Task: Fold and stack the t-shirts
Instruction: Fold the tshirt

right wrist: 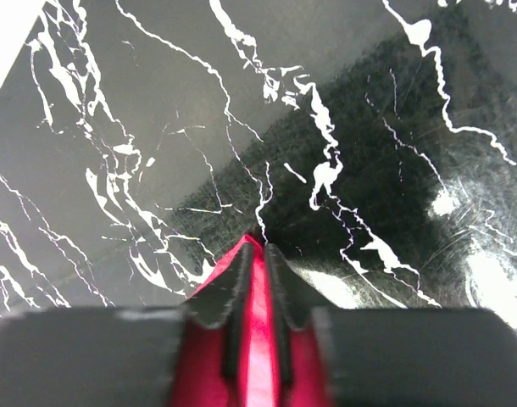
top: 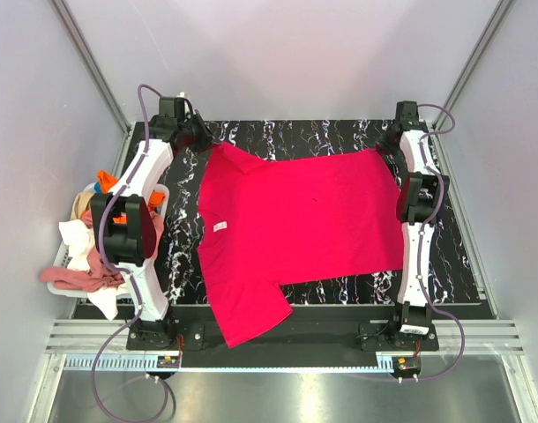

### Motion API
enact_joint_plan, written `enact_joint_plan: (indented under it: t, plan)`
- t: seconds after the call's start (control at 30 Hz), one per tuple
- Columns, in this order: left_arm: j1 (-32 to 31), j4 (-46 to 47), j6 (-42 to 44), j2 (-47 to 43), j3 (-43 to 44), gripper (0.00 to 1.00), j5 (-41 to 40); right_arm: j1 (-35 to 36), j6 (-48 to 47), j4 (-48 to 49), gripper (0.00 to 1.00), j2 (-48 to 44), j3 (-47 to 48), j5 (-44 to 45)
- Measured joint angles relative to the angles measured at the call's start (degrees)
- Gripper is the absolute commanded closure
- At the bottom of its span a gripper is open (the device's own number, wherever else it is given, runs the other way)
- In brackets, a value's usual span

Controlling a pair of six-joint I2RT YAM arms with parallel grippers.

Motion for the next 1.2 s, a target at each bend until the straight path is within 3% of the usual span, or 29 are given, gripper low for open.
enact_joint_plan:
  t: [0.07,0.47,0.73,1.0,1.1,1.13,1.2]
  plan:
    - [0.00,0.00,0.00,0.00,0.00,1.00,0.00,0.13,-0.07,-0.31,1.00,0.24,0.39,-0.02]
    - [0.02,-0.46,0.00,0.00,1.31,1.00,0.07,0.35,-5.40,1.09,1.00,0.04,0.13,-0.37]
    - [0.04,-0.79,-0.46,-1.55,-0.37,1.00,1.84,0.09,-7.50,9.99,1.00,-9.07,-15.89,-3.98]
    - [0.07,-1.97,-0.48,-9.22,-6.38,1.00,2.51,-0.02,-7.89,21.44,1.00,-21.40,-34.07,-2.93]
    - [0.04,-2.05,-0.46,-11.61,-8.90,1.00,2.64,-0.37,-7.72,24.11,1.00,-24.33,-36.96,-2.58]
    - [0.02,-2.19,-0.46,-12.11,-9.51,1.00,2.69,-0.57,-7.58,24.83,0.96,-24.65,-36.98,-2.60]
    - [-0.26,-2.25,-0.44,-12.85,-11.02,1.00,2.86,-0.96,-6.51,25.79,0.78,-24.70,-36.39,-3.04]
